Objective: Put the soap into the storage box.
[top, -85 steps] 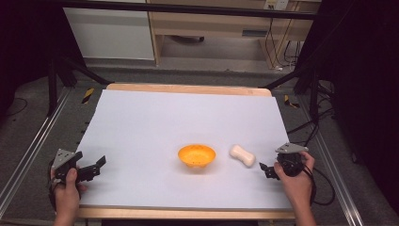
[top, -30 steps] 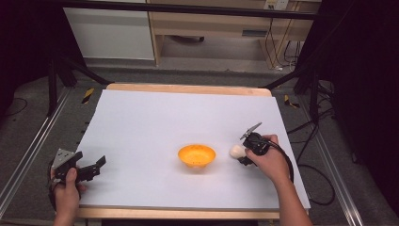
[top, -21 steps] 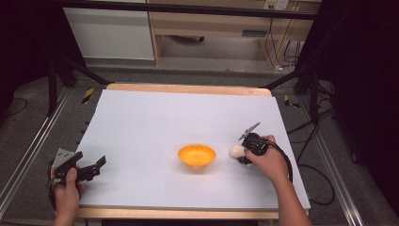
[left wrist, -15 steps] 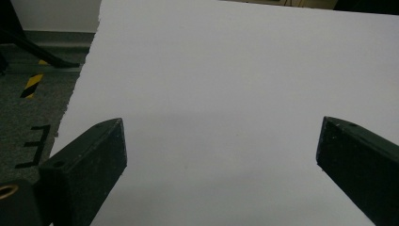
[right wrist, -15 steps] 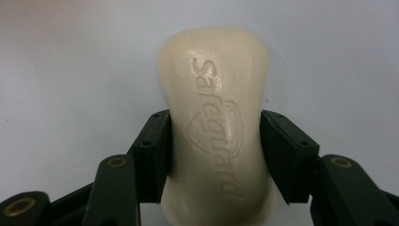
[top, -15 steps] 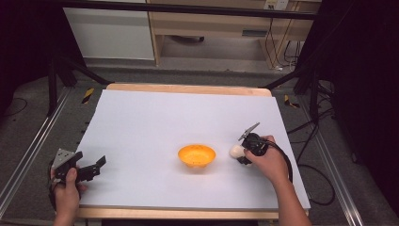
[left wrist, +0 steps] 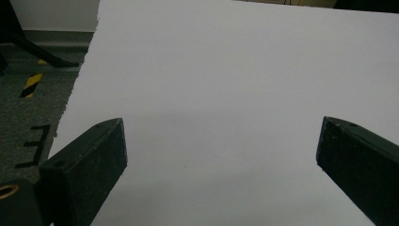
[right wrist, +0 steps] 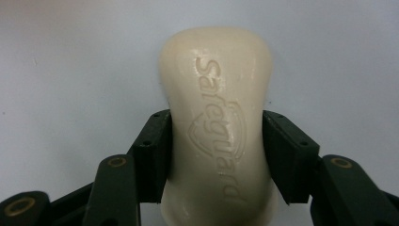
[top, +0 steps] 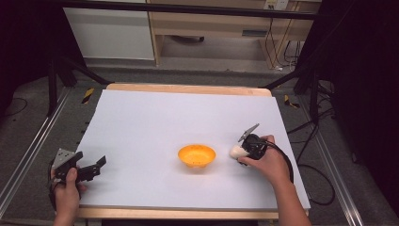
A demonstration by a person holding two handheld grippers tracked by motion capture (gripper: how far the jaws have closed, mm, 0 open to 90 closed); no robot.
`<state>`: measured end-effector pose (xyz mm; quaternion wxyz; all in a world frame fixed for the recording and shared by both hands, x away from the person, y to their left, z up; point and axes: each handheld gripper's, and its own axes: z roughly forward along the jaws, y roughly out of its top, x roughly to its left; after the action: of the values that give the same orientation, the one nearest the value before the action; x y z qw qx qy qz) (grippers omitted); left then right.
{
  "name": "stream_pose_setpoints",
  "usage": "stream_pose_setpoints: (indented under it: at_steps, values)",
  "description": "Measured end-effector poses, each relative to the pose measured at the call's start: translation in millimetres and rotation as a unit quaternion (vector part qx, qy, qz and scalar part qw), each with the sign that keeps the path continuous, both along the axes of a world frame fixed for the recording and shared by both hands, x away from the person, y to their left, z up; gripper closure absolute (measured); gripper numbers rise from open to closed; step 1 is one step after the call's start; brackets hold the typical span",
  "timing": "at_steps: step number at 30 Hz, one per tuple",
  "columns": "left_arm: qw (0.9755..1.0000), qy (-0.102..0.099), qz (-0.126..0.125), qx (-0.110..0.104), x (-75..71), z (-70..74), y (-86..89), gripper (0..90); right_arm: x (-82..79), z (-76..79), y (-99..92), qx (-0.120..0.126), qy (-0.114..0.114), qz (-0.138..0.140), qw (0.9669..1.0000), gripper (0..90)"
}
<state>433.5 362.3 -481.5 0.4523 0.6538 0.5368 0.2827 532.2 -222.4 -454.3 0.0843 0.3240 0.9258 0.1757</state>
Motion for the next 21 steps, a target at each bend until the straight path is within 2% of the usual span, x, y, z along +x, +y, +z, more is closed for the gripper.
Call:
stream_pose_setpoints:
  at_steps: [5,10,17,21]
  values:
    - [1.0,0.002,-0.001,0.001,0.4,0.0,-0.3,1.8,1.4,-0.6,-1.4,0.008,0.006,-0.007,0.9999,46.4]
    - [1.0,0.001,-0.001,0.001,0.3,0.0,-0.1,1.9,2.7,0.3,-0.2,0.003,0.013,-0.008,0.9999,46.9]
    - [1.0,0.001,-0.002,0.0,0.2,0.0,0.7,1.9,0.8,0.1,-2.6,0.015,0.001,0.005,0.9999,48.1]
    - [1.0,0.001,-0.002,-0.001,0.3,0.0,0.0,1.9,0.9,2.0,-1.8,0.012,-0.002,0.014,0.9998,49.4]
